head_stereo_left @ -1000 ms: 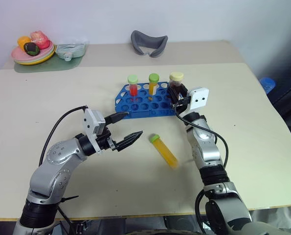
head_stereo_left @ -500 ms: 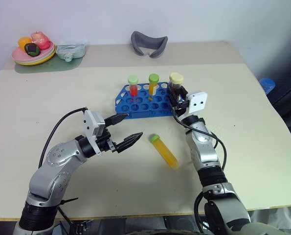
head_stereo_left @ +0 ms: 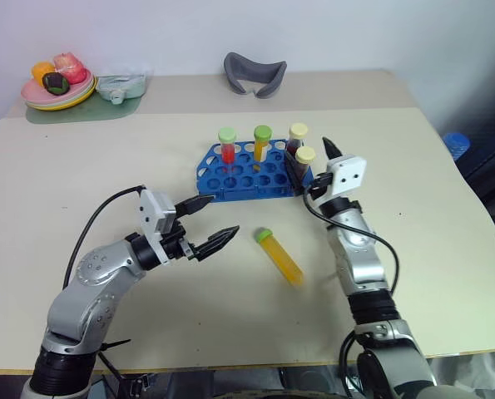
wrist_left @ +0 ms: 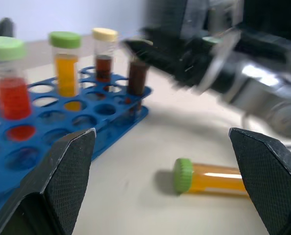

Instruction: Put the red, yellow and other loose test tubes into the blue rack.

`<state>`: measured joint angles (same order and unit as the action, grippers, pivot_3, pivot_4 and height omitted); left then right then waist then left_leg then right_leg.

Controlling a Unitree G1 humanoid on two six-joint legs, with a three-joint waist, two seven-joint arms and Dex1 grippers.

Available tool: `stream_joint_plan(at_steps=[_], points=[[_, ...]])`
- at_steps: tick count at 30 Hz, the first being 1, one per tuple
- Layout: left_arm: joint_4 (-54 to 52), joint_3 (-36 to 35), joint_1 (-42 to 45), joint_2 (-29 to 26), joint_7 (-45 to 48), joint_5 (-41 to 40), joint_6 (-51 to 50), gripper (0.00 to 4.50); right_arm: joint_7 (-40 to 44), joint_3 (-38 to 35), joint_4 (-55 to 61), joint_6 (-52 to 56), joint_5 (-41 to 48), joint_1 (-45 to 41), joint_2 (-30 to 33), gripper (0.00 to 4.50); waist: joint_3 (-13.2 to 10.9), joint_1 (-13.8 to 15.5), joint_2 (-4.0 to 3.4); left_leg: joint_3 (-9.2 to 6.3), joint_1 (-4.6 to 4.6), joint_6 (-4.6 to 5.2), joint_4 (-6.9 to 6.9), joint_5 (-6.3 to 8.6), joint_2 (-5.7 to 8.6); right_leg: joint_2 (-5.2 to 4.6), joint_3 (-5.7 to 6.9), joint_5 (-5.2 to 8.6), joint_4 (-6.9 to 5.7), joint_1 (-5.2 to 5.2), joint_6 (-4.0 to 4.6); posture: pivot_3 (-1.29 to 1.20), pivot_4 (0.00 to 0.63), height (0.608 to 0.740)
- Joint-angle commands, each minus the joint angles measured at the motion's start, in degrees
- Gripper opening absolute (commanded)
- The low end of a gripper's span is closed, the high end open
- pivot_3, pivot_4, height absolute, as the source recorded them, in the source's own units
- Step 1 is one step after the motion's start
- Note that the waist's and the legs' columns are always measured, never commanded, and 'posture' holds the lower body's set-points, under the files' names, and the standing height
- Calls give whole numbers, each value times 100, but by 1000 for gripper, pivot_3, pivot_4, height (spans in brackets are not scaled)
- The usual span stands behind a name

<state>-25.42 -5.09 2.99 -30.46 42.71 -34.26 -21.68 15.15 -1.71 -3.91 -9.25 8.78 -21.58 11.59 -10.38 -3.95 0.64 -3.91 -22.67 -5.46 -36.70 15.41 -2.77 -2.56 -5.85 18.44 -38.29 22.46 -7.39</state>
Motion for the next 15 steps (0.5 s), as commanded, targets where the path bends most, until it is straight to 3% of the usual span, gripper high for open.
stream_joint_plan(at_steps=[1,6,9,11,13,15], points=[[102,-443,-145,-206,138,31,220,4500,416,-304,1403,1191,583,317,633,4434,0,6,-1,0,1,0,2,0,0,0,0,0,2,-1,0,0,150,740],[500,-629,-230,-559,489,192,429,4500,1173,-521,3321,4028,2131,789,2172,4434,-2,4,-3,0,6,1,13,1,0,0,-1,1,11,-5,1,0,150,740],[740,-596,-220,-741,799,273,564,4500,1031,-660,4204,5728,3418,594,2830,4434,-3,-4,-4,1,15,1,23,1,0,2,-4,1,13,-6,2,0,150,740],[829,-524,-235,-844,1032,313,633,4500,894,-366,4711,6695,3736,317,3288,4434,-3,-4,-3,1,19,2,27,1,-1,4,-4,2,16,-10,3,0,150,740],[849,-446,-297,-916,1229,357,694,4500,630,-179,4983,7607,4186,-7,3463,4434,-1,11,2,2,18,2,29,1,0,2,-4,2,20,-10,3,0,150,740],[836,-400,-334,-941,1363,356,702,4500,157,-182,4933,8615,4704,-470,3205,4434,-2,11,4,2,17,2,35,1,0,1,-4,2,28,-10,3,0,150,740]])
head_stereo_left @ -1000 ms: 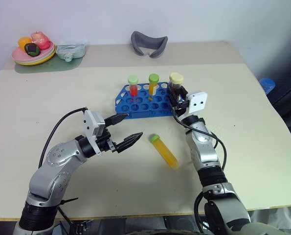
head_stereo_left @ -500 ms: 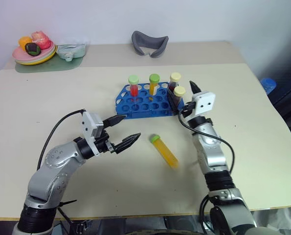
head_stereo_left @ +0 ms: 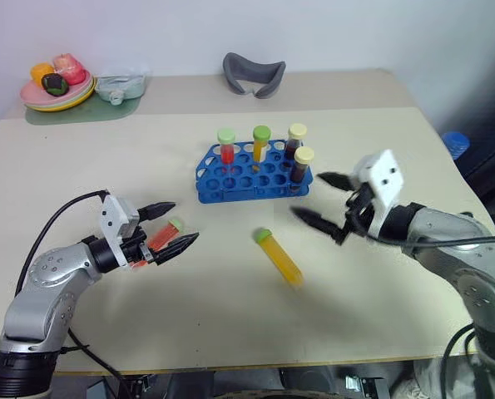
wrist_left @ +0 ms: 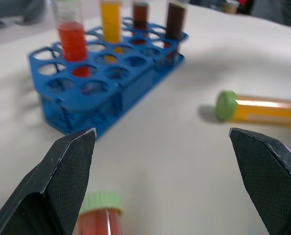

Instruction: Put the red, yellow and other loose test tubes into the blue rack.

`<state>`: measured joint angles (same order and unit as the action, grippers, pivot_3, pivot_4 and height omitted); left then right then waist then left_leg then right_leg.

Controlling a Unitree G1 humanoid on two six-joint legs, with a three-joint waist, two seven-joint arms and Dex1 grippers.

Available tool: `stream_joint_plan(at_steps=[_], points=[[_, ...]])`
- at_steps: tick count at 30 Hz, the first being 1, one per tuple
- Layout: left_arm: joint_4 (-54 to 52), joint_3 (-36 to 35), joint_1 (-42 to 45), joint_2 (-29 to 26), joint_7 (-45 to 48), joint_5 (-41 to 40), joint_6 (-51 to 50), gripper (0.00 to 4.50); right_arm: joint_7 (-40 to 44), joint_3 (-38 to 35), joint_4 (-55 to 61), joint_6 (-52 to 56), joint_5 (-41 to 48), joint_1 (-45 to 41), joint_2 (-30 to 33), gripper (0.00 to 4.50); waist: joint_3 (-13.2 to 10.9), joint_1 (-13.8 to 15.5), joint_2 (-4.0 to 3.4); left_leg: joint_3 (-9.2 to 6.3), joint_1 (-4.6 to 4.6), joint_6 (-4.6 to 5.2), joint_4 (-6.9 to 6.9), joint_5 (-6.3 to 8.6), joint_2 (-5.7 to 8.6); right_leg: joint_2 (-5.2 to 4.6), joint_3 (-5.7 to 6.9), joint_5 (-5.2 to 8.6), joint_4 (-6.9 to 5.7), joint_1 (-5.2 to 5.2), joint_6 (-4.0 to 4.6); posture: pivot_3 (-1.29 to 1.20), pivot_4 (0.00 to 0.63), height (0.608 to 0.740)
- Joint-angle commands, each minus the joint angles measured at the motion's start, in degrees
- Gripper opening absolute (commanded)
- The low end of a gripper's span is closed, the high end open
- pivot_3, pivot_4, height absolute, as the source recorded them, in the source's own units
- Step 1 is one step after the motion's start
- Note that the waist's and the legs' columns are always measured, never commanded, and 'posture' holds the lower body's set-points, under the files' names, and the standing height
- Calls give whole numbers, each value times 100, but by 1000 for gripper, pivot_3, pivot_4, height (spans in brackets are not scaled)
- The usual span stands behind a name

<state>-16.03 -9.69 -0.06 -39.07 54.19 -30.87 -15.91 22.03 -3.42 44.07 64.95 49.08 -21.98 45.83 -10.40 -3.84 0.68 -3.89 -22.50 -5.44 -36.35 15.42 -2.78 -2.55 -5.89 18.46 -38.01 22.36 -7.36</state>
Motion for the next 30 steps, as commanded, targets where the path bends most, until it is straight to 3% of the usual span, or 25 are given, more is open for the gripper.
stream_joint_plan(at_steps=[1,4,12,19,30], points=[[-123,74,-43,-79,268,2,111,4500,-765,-104,-32,1821,872,-694,-567,4434,-1,-13,2,1,-2,0,1,0,0,-1,0,0,1,2,0,0,150,740],[-283,192,-193,-129,438,92,171,4500,-1558,-14,-535,2729,1470,-1162,-1107,4434,-1,-6,2,1,-2,0,4,0,0,0,-1,0,-1,6,0,0,150,740],[-587,348,-474,-153,513,235,227,4500,-4154,777,-1487,2755,3445,-1499,-1000,4434,-1,-7,1,4,-32,0,11,-1,0,-4,-1,0,4,35,0,0,150,740],[-941,472,-428,-172,476,88,-79,4500,-6716,2522,-2065,991,6208,-1976,-45,4434,-2,-21,1,4,-38,0,9,-1,-3,-2,-1,0,2,41,0,0,150,740],[-1060,656,-419,-189,527,149,-193,4500,-7601,3669,-2731,210,6392,-2490,-280,4434,-1,-13,1,3,-43,0,10,-1,-4,0,-1,0,1,47,1,0,150,740]])
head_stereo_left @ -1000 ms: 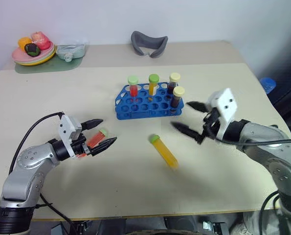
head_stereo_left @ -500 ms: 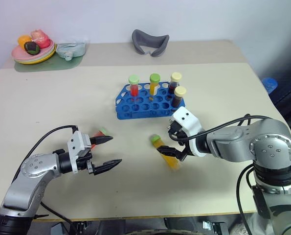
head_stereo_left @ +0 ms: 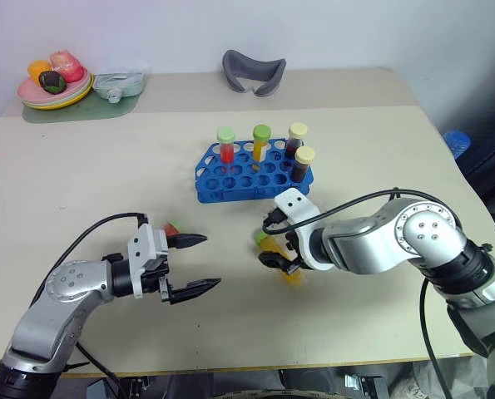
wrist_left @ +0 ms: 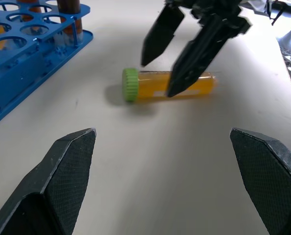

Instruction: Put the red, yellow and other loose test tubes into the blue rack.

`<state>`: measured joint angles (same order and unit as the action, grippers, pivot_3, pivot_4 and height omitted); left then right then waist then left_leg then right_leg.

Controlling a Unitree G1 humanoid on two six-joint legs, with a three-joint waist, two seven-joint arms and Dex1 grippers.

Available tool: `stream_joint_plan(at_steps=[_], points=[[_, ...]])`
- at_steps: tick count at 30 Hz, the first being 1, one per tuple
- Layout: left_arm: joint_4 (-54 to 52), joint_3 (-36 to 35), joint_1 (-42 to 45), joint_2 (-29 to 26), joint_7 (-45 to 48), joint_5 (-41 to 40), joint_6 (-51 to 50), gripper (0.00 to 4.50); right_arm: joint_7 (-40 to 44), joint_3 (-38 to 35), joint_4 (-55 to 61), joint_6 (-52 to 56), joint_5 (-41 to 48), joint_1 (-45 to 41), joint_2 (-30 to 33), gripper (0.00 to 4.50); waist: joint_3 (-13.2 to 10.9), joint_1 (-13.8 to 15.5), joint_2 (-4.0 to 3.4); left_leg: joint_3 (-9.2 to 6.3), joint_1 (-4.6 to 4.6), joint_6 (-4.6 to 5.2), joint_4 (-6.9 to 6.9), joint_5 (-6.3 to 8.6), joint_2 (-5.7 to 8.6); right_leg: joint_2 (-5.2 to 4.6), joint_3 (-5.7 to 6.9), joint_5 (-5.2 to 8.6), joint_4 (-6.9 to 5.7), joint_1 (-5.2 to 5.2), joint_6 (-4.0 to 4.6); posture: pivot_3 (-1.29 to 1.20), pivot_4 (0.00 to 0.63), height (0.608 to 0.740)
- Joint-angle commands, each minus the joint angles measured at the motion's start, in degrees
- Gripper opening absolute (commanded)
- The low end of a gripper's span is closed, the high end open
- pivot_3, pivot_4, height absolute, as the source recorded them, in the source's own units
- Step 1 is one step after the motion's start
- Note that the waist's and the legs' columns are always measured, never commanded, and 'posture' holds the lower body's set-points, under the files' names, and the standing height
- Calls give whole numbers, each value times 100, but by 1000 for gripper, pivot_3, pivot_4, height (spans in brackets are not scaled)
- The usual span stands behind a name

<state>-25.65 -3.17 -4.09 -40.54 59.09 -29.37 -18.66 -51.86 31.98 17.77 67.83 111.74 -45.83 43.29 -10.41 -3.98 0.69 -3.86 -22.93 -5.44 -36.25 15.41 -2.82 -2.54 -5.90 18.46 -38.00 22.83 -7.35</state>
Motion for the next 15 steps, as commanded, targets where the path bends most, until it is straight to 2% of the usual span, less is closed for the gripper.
stream_joint_plan(at_steps=[1,9,12,14,15], points=[[-83,7,-29,-38,46,8,105,4500,-292,182,-152,-75,126,-105,-15,4434,0,1,0,0,-4,0,-1,0,0,0,0,0,0,2,0,0,150,740],[59,8,-78,-22,126,65,261,4500,-547,312,-269,-27,126,-115,102,4434,2,15,0,-1,-16,0,-5,0,1,-1,1,0,0,13,0,0,150,740],[91,38,-46,0,115,81,289,4500,-608,325,-287,-21,126,-174,124,3603,1,16,0,-1,-19,0,-7,0,1,-2,1,0,0,13,0,0,150,740],[152,43,-107,22,146,119,388,4500,-652,339,-271,-2,126,-253,139,2706,1,10,-1,-1,-21,0,-7,0,1,-2,1,0,-1,16,0,0,150,740],[207,38,-147,32,176,142,459,4500,-653,337,-270,0,126,-275,140,2706,1,9,-1,-1,-24,0,-7,0,1,-1,2,0,-2,20,0,0,150,740]])
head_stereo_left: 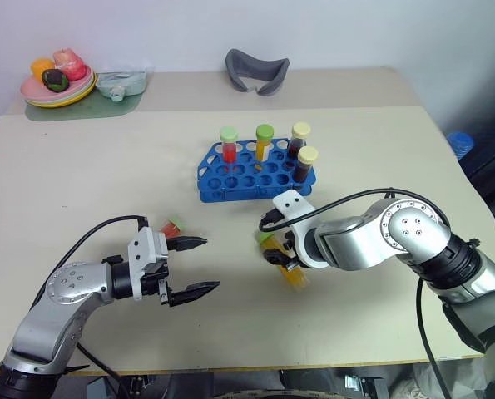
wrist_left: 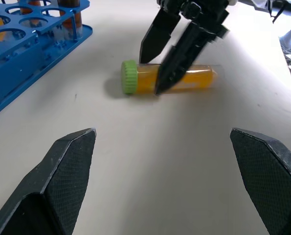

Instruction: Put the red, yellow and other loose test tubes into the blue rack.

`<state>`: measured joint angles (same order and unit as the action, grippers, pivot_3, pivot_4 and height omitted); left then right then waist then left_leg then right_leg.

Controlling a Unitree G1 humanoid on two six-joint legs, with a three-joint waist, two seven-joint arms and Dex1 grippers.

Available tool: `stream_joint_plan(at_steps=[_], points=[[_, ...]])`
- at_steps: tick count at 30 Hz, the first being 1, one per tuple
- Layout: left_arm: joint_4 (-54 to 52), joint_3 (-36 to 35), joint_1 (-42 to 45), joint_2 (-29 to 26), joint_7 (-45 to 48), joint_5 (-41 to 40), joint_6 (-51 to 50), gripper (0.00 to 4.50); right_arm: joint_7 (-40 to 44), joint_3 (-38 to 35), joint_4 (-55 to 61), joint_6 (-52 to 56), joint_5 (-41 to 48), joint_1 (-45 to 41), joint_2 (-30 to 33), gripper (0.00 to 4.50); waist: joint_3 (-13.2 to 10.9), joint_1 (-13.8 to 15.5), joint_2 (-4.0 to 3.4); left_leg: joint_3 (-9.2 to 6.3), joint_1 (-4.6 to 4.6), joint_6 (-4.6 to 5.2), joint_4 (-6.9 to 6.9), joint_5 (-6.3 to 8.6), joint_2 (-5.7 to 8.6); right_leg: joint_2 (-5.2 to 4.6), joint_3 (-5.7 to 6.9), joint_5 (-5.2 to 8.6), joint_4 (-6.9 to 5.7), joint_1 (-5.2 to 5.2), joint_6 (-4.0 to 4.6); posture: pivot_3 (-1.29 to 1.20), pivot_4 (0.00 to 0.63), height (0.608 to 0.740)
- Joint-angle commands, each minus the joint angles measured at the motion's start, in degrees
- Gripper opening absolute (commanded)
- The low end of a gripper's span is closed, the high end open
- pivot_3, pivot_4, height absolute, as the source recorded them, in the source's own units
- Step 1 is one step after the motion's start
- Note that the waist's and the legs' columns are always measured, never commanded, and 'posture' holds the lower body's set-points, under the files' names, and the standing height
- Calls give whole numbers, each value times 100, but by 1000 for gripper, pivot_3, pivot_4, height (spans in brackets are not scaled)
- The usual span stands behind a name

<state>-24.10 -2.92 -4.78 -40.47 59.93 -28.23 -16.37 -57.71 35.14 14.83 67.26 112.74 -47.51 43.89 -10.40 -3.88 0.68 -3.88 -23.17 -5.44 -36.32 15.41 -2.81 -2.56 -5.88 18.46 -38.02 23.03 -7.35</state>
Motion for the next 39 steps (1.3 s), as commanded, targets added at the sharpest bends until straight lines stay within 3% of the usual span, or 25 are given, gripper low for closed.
stream_joint_plan(at_steps=[1,13,16,18,27,31,35,39], points=[[162,-4,-147,36,157,64,365,4500,-69,18,27,54,26,-117,80,2706,0,-2,0,0,-4,0,0,0,0,0,0,0,-1,5,0,0,150,740],[922,-50,-492,96,540,260,1324,4500,-53,-68,140,58,26,-207,213,2706,0,-5,-1,1,-17,0,-1,0,-1,-1,0,0,-2,19,0,0,150,740],[1206,-34,-465,134,651,305,1550,4500,-82,-51,152,28,25,-185,240,1868,0,-11,-1,0,-17,0,-1,0,-1,-1,0,0,-4,21,0,0,150,740],[1427,-42,-473,163,750,334,1748,4500,-111,-45,164,21,25,-197,244,948,0,-12,-1,0,-17,0,-1,0,-1,0,0,0,-4,21,0,0,150,740],[2065,-145,-680,361,982,405,2753,4500,97,-230,262,35,-72,-333,258,948,0,-8,-1,1,-18,1,-2,0,-2,-2,0,0,-5,21,1,0,150,740],[1993,-358,-516,484,876,104,2834,4500,1173,-832,733,-20,-922,-443,198,948,-1,-4,-4,1,-20,1,-2,0,-2,-1,0,0,-7,26,1,0,150,740],[1685,-589,-245,460,693,-308,2435,4500,2624,-1618,1274,-789,-2493,-134,5,948,-1,4,-2,-2,-21,1,-2,0,-2,0,3,-1,-6,25,0,0,150,740],[1573,-795,-89,405,557,-490,2138,4500,3569,-1859,1510,-1381,-3928,134,-209,948,0,1,-2,-2,-21,1,-2,0,-1,-1,4,-1,-3,23,-1,0,150,740]])
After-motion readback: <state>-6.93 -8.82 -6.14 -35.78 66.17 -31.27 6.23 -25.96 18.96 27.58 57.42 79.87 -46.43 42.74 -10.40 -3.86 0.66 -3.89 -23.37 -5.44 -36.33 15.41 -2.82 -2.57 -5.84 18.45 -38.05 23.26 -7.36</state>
